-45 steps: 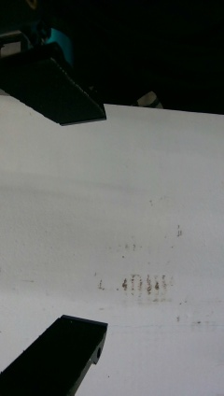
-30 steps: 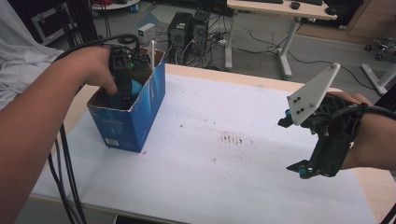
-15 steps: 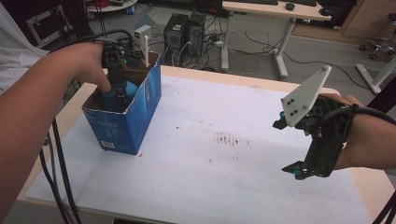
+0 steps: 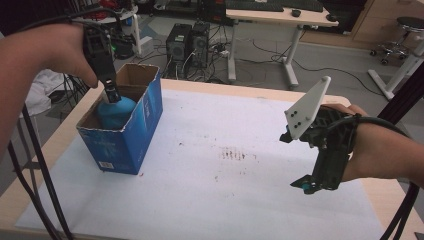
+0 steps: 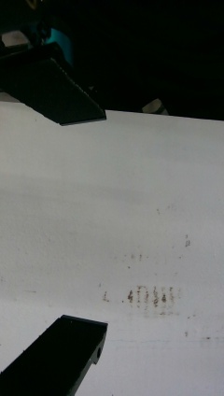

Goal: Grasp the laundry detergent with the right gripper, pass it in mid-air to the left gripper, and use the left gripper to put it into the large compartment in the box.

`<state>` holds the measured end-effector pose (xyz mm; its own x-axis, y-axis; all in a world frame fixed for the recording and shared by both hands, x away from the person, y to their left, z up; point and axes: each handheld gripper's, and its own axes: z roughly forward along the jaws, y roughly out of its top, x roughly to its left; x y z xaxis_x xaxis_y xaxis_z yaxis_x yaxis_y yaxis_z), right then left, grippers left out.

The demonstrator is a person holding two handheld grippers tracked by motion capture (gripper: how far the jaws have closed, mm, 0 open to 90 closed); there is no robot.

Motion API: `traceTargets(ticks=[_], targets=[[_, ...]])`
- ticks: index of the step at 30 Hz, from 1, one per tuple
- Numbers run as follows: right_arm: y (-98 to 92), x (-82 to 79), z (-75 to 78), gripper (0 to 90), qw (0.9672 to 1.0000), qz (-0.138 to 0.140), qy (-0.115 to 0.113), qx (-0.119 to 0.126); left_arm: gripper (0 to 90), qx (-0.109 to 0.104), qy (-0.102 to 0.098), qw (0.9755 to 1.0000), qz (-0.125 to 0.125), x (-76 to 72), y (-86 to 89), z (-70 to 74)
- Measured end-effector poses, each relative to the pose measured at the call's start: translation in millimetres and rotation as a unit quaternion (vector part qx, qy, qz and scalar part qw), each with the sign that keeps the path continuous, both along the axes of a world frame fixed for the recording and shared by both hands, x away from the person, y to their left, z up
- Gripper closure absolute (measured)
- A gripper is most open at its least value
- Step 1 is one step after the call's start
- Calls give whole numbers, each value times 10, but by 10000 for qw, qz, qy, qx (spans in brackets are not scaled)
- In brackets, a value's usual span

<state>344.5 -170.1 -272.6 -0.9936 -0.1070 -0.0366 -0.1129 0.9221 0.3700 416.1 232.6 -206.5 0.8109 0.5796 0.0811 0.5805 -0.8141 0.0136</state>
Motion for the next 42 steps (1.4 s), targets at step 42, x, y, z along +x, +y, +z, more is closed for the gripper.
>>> traceTargets(ticks=[42], targets=[[-82,290,128,9,9956,-57,109,-934,37,-466,642,9726,-2187,-425,-1181,-279]])
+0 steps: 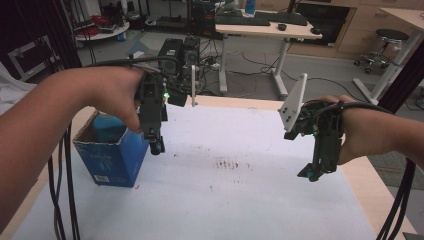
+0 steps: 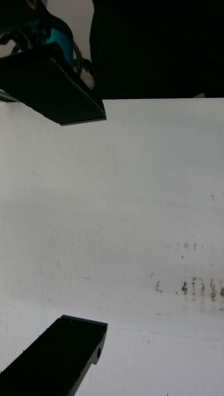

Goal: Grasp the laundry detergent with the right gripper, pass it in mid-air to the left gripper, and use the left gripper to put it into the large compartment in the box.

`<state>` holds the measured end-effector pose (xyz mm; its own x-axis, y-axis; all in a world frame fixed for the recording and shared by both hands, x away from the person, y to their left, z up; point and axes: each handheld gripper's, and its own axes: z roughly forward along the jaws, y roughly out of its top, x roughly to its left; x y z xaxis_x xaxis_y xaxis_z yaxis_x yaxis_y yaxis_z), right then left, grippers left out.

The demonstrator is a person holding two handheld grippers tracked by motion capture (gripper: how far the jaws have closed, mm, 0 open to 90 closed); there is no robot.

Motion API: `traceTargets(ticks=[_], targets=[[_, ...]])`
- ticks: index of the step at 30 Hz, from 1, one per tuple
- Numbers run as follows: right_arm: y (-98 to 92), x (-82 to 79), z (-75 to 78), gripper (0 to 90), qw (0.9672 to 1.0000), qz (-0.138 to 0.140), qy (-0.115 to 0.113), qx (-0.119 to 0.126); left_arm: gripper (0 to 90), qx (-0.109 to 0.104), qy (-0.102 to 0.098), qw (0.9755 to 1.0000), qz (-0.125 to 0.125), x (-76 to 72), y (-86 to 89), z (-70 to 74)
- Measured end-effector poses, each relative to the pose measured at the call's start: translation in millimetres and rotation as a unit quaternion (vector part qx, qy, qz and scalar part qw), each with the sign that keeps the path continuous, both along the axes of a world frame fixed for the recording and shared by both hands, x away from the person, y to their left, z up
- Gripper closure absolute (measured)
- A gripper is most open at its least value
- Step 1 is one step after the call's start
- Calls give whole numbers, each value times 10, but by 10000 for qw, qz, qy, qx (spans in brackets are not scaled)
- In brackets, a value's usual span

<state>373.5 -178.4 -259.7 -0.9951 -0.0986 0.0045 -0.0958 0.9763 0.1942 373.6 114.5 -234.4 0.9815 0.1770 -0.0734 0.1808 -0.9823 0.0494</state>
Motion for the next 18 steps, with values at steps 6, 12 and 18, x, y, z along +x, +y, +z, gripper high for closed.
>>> traceTargets(ticks=[6,12,18], targets=[[72,0,-112,9,9999,128,72,-69,17,48,105,9999,-86,60,-84,-212],[82,-1,-268,9,9996,106,182,-170,16,136,89,9998,-141,113,-101,-330],[83,-1,-344,9,9995,136,217,-173,16,105,57,9999,-124,143,-77,-330]])
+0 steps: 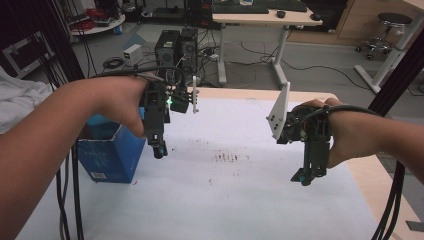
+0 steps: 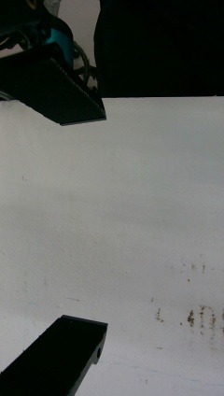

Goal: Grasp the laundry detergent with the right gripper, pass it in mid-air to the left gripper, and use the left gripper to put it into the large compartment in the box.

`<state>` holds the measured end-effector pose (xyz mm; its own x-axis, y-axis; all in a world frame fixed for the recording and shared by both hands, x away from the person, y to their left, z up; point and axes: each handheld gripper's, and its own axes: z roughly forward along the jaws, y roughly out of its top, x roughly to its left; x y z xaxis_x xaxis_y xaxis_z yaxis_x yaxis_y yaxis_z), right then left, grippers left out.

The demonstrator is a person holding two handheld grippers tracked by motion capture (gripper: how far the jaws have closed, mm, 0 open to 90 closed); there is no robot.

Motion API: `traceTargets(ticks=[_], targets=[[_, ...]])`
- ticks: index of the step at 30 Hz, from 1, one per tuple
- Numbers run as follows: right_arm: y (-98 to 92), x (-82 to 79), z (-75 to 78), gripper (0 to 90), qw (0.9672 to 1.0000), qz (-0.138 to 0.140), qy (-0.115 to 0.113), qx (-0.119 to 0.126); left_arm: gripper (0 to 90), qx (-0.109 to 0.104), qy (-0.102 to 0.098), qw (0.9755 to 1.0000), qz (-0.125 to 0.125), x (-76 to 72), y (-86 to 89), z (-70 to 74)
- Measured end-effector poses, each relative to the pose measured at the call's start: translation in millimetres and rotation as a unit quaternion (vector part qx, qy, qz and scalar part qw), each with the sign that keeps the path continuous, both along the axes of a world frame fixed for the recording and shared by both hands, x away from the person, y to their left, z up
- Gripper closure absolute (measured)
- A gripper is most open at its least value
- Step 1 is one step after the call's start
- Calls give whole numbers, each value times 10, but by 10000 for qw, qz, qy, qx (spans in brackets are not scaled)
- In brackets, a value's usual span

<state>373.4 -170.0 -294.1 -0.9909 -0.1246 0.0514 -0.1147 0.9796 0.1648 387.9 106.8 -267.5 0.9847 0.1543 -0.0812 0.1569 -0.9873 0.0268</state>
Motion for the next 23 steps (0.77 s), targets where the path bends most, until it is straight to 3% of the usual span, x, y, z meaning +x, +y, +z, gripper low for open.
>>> traceTargets(ticks=[23], targets=[[17,29,-25,9,10000,-28,3,3,16,20,-13,10000,21,93,8,-50]])
